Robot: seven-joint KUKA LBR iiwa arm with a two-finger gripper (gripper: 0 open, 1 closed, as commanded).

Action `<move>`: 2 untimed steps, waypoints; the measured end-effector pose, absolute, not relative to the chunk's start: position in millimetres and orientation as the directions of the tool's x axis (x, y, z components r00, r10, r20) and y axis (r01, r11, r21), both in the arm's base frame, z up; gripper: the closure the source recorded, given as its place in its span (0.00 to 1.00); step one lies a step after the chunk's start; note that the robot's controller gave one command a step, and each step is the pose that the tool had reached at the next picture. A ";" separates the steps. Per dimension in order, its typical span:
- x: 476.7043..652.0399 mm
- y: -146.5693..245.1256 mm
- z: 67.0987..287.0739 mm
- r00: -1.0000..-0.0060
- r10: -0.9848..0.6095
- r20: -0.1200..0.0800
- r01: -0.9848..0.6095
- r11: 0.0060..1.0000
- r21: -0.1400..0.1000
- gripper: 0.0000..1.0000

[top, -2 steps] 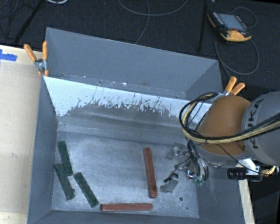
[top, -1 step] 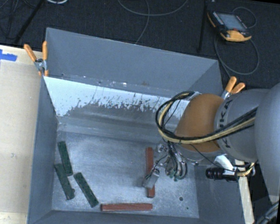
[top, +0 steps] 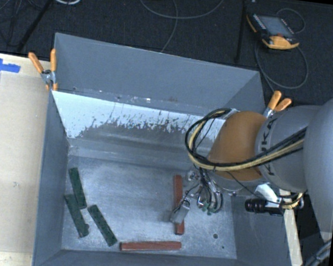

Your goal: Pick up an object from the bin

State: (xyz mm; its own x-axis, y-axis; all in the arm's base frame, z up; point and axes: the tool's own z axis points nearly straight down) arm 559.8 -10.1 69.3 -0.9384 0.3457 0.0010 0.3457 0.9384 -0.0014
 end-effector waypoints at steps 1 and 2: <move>561.4 -9.9 71.0 -0.939 0.344 -0.004 0.344 0.939 0.000 1.00; 562.6 -10.0 116.7 -0.941 0.338 -0.003 0.338 0.941 0.001 1.00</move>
Offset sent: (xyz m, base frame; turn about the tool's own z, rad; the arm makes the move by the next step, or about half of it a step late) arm 0.0000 0.0000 0.0000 0.0000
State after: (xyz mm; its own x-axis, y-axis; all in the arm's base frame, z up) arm 562.6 -10.0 116.7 -0.9410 0.3383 -0.0033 0.3383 0.9410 0.0013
